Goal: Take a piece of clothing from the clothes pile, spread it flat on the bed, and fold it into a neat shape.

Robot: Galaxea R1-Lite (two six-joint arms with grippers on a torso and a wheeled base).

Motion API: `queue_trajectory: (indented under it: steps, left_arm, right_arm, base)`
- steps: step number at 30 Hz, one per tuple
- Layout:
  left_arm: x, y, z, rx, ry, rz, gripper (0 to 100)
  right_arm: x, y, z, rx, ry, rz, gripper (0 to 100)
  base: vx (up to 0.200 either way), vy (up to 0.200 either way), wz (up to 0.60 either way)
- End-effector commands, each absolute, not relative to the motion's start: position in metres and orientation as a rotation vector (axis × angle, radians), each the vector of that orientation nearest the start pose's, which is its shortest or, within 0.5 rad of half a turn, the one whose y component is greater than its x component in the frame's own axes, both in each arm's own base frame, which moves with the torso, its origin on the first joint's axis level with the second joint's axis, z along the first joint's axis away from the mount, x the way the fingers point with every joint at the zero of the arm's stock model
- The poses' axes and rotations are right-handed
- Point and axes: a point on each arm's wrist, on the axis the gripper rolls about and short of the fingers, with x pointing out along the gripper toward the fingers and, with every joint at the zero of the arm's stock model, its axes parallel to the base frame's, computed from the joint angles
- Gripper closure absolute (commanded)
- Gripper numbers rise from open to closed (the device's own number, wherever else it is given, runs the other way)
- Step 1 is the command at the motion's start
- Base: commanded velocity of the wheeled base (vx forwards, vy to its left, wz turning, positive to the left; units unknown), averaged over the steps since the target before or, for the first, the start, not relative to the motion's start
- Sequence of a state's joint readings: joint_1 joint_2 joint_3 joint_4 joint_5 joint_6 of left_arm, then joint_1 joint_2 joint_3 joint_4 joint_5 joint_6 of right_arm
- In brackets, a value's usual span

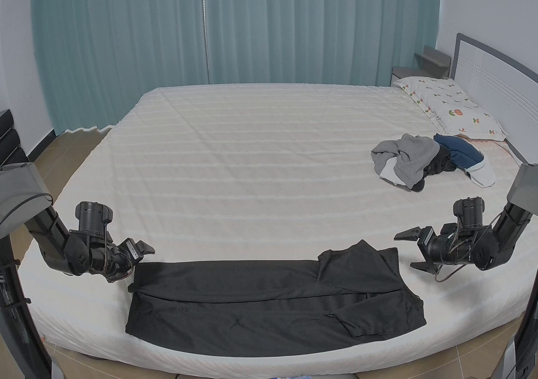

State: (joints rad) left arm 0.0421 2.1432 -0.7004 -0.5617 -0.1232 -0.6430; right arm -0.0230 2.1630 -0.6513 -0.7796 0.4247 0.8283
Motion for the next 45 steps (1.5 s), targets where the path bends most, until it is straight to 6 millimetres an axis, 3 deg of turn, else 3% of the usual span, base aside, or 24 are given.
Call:
queue_trajectory:
  steps: [1, 17, 26, 39, 40, 45]
  left_arm:
    - [0.339, 0.01, -0.01, -0.674, 0.901, 0.22, 100]
    - [0.339, 0.018, -0.002, -0.745, 0.844, 0.319, 100]
    - [0.339, 0.022, -0.002, -0.765, 0.799, 0.321, 100]
    - [0.338, 0.022, -0.003, -0.768, 0.8, 0.317, 100]
    - [0.338, 0.022, -0.003, -0.769, 0.801, 0.316, 100]
    - [0.338, 0.022, -0.003, -0.769, 0.804, 0.316, 100]
  right_arm:
    - [0.324, 0.002, 0.009, 0.944, 0.86, 0.059, 0]
    - [0.324, 0.006, 0.004, 0.937, 0.877, 0.064, 0]
    - [0.342, 0.009, -0.005, 0.92, 0.857, 0.045, 0]
    - [0.346, 0.022, -0.008, 0.9, 0.867, 0.073, 0]
    - [0.347, 0.023, -0.008, 0.898, 0.868, 0.074, 100]
    - [0.352, 0.024, -0.016, 0.876, 0.849, 0.033, 100]
  base:
    - [0.0, 0.0, 0.0]
    - [0.0, 0.0, 0.0]
    - [0.0, 0.0, 0.0]
    - [0.0, 0.0, 0.0]
    - [0.0, 0.0, 0.0]
    - [0.0, 0.0, 0.0]
